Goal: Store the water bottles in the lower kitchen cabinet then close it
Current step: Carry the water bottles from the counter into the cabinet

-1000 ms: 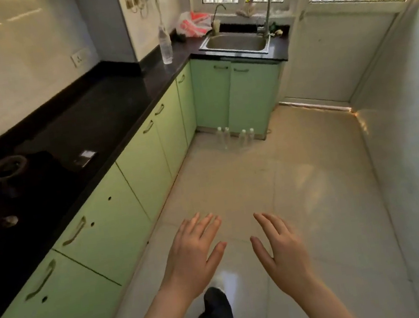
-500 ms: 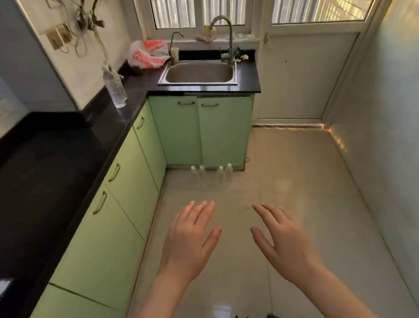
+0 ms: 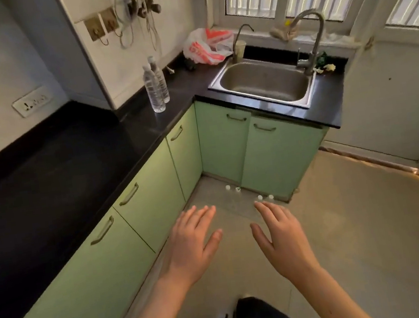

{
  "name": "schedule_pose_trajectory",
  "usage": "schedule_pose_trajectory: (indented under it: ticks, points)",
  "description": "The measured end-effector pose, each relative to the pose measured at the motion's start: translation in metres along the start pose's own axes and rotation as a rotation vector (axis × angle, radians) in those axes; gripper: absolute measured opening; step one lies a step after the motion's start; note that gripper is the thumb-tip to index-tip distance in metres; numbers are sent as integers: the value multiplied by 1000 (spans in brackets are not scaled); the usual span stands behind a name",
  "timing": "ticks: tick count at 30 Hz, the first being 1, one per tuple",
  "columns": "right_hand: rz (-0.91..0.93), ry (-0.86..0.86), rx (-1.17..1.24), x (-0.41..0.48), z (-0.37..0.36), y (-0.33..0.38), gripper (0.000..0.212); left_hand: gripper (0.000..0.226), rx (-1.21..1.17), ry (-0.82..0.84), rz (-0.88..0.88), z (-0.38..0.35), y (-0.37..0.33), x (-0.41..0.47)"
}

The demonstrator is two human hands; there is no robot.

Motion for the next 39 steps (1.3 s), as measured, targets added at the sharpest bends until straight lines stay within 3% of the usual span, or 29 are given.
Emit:
schedule_pose_trajectory:
  ticks: [7,13,19,27,30,39]
  points:
    - [184,20,42,149,12,-61,53,64,46,-113,155,24,-4,120]
    - [246,76,74,227,-26,-89,49,59,69,-94,254,7,29,182]
    - [305,114,44,332,-65,-94,48,59,62,-93,298,6,78,270]
    - [381,102,27,484,-85,-83,46,59,32,-183,339,57,140,399]
    - [380,134,23,526,-97,-84,53,59,26,-177,363,61,159,430]
    - [425,294,122,630,-153,-107,57,77,-113,-137,647,31,195,495]
Point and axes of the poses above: each hand's wrist, its own x-axis towards the middle knuckle, its own z-axis out of the back of the hand, y = z × x, the point moved 3 cm from there along x, towards the middle knuckle, and after that the axes turned 13 degrees about z, right-handed, at the moved point
